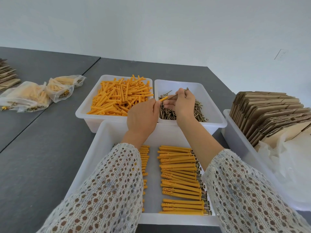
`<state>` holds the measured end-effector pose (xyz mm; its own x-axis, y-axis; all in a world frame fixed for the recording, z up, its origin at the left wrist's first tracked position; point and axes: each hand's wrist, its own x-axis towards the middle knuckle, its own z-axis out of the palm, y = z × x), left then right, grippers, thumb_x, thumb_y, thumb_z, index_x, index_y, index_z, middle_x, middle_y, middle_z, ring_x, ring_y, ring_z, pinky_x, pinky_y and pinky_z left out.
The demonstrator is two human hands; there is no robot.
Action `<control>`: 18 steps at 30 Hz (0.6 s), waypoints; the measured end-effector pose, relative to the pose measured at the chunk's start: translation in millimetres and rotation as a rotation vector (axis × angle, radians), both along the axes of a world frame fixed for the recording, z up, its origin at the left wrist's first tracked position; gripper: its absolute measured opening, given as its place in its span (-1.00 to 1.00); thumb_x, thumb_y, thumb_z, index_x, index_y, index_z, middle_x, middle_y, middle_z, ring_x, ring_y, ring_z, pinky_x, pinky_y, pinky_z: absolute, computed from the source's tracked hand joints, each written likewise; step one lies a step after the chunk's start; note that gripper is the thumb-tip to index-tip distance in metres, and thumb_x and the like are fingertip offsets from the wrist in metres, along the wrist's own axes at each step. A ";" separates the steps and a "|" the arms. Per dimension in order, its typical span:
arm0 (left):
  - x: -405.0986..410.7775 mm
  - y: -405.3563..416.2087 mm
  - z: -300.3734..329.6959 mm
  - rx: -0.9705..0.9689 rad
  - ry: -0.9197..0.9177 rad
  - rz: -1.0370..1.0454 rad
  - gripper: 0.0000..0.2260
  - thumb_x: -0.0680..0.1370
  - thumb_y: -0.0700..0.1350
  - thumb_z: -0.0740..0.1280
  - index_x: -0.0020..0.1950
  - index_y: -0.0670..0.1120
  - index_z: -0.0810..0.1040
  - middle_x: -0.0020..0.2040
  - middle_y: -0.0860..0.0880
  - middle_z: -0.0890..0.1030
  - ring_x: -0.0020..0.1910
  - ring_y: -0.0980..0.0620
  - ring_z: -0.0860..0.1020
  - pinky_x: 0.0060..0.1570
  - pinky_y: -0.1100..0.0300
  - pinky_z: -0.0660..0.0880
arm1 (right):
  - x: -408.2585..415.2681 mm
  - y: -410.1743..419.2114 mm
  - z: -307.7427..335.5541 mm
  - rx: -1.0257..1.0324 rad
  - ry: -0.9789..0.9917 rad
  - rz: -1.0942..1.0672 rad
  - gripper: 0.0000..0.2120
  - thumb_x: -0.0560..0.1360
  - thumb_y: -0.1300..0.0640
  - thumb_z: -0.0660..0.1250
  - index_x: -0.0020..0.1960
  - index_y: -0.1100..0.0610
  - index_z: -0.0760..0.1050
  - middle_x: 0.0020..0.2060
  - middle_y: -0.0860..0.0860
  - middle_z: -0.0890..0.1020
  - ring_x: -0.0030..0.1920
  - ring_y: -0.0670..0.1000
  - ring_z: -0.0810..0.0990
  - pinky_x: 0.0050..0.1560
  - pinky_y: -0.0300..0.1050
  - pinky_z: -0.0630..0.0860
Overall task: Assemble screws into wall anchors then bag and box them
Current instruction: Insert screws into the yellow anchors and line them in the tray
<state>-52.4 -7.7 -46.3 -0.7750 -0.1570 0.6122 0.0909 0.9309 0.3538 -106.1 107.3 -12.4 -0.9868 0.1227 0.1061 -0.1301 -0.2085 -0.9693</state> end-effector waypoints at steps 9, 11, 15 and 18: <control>-3.6 -1.6 -1.7 -0.027 -0.066 -0.023 -0.62 0.72 0.01 -0.01 0.01 -0.08 0.56 -0.29 -0.01 0.54 -0.34 -0.04 0.47 -0.41 0.11 0.22 | -1.4 7.1 3.9 -0.077 0.067 -0.122 -0.81 0.70 0.17 0.01 0.02 0.22 0.33 -0.44 0.11 0.60 -0.54 0.03 0.57 -0.46 -0.12 0.57; -5.4 -2.0 -2.2 0.000 -0.084 -0.043 -0.66 0.73 -0.04 -0.01 0.15 -0.09 0.54 -0.27 0.01 0.51 -0.32 -0.04 0.47 -0.39 0.11 0.24 | -1.3 8.9 4.5 -0.092 0.070 -0.133 -0.82 0.70 0.17 0.00 0.03 0.22 0.33 -0.44 0.10 0.60 -0.54 0.02 0.57 -0.46 -0.12 0.57; -7.0 -2.3 2.0 0.241 -0.049 -0.163 -0.81 0.68 -0.12 0.17 0.22 -0.06 0.52 -0.30 0.06 0.50 -0.33 0.06 0.47 -0.36 0.13 0.29 | 0.8 11.0 3.9 0.000 0.050 -0.008 -0.79 0.70 0.19 0.04 -0.06 0.21 0.35 -0.40 0.13 0.60 -0.54 0.02 0.54 -0.47 -0.13 0.54; -7.7 -0.1 11.5 0.560 0.046 -0.196 -0.92 0.60 -0.13 0.34 0.06 -0.09 0.56 -0.17 -0.02 0.63 -0.17 0.06 0.59 -0.18 0.13 0.48 | 5.0 6.0 2.2 0.117 0.017 0.150 -0.81 0.67 0.22 0.07 -0.06 0.23 0.39 -0.39 0.15 0.60 -0.55 0.03 0.51 -0.50 -0.14 0.52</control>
